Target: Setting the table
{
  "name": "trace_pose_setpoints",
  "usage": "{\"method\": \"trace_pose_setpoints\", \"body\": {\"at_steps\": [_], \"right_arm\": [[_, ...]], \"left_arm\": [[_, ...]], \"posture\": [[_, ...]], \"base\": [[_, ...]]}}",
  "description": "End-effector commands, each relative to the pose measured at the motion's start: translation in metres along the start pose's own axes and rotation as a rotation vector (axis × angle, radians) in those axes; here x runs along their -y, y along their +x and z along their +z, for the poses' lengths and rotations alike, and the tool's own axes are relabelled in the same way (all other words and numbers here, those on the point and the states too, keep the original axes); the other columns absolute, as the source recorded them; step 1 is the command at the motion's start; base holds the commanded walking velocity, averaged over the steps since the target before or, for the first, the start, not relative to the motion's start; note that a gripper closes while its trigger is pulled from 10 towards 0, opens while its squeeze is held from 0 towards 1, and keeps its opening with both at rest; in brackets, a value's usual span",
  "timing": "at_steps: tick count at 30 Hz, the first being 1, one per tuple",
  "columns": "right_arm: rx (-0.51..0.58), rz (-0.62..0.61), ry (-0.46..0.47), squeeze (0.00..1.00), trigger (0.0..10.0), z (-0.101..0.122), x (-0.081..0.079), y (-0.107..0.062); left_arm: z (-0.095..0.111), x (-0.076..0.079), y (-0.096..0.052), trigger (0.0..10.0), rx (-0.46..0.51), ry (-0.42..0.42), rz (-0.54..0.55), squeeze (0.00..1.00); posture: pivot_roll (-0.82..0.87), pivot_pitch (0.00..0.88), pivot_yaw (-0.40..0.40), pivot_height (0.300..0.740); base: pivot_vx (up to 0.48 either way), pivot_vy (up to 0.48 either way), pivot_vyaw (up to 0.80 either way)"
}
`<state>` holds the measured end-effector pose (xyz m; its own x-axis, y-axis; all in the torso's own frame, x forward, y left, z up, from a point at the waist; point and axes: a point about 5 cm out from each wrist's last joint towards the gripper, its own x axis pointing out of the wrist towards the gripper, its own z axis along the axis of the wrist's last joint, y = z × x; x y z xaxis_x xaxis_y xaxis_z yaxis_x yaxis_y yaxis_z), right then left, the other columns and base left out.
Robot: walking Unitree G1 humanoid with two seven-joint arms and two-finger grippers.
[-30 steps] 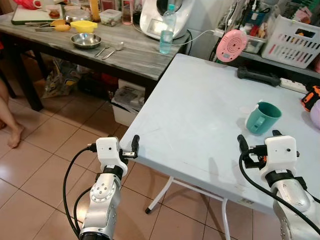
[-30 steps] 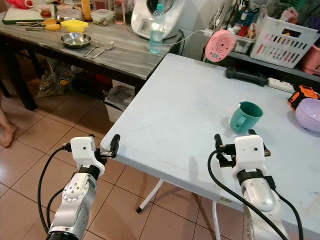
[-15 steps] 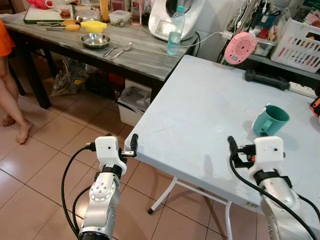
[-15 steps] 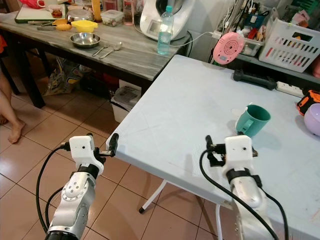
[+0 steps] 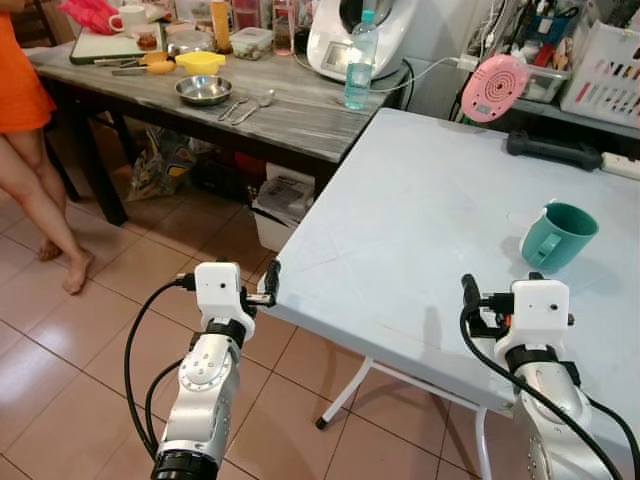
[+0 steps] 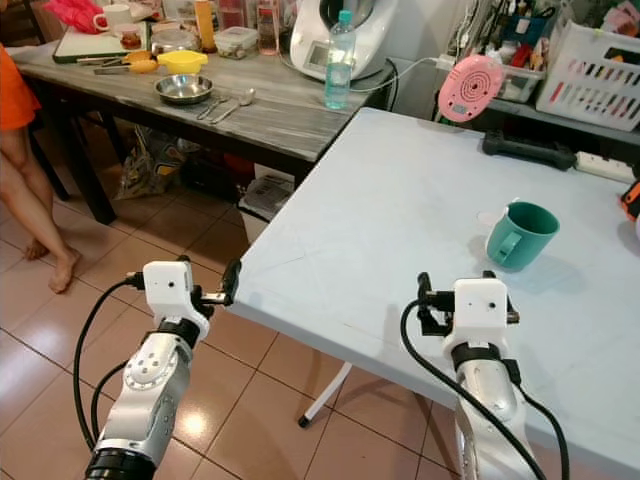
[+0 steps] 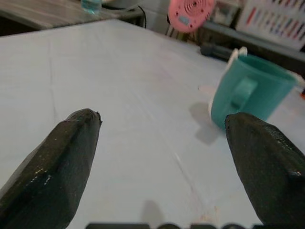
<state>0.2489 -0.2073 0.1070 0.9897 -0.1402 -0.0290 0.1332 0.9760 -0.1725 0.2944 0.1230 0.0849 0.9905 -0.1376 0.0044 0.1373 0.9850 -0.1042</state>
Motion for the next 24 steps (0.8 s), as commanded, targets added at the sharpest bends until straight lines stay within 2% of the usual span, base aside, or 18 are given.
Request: {"method": "trace_pose_setpoints", "body": {"at_steps": [1,5,24], "right_arm": [[0.01,-0.021,0.002,0.0,10.0,0.0005,0.0022,-0.0013],[0.003,-0.028,0.006,0.0,10.0,-0.0011,0.0015,-0.0031],[0.007,-0.046,-0.008,0.0,10.0,0.001,0.0055,0.0001]], "left_arm": [[-0.0014,0.0042,0.0023,10.0,-0.019,0.013,-0.031,0.0],[-0.0027,0.0051,0.0029,10.0,-0.026,0.017,-0.038,0.0],[-0.0007,0.0068,0.0072,10.0,-0.016,0.021,-0.047,0.0]], "posture": [[-0.2,0.0,-0.012,0.74],[-0.2,0.0,-0.007,0.74],[-0.21,0.0,-0.007,0.74]], "base": [[0.0,0.0,0.0],[0.0,0.0,0.0],[0.0,0.0,-0.77]]}}
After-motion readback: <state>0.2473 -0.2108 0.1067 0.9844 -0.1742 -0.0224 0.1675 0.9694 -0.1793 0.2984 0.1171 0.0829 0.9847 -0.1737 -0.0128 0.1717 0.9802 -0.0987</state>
